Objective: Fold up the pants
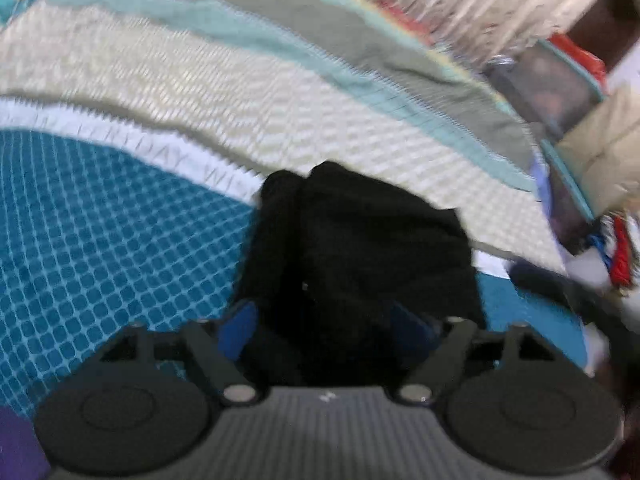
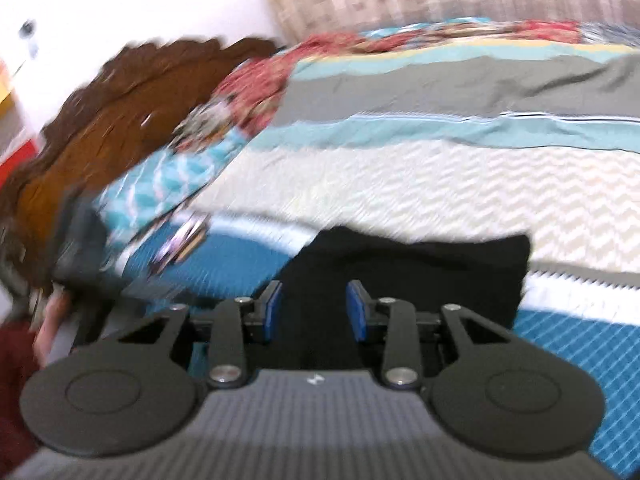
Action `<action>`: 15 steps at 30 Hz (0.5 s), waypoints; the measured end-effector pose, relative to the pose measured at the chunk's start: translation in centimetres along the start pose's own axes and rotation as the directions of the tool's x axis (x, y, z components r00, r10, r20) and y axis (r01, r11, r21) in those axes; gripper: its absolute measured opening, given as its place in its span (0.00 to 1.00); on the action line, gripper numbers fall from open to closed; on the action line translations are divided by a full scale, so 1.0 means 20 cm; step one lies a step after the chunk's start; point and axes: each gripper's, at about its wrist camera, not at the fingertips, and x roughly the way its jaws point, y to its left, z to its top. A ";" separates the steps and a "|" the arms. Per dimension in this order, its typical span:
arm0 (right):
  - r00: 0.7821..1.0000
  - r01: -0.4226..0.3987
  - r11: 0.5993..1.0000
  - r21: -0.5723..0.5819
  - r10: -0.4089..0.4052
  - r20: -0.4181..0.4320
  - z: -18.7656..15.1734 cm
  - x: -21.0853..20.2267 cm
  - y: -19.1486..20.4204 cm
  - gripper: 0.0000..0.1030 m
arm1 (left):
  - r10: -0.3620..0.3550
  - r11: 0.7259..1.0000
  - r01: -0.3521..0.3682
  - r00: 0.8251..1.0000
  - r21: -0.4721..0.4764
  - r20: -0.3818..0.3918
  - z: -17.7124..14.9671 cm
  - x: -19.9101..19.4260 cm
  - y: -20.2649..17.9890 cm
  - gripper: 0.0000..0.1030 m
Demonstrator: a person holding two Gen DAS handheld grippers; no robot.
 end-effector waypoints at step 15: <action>0.936 0.130 0.987 -0.096 -0.154 -0.317 -0.01 0.82 0.12 0.18 | 0.035 0.999 -0.034 0.998 0.004 -0.044 -0.15 0.05 0.01 0.34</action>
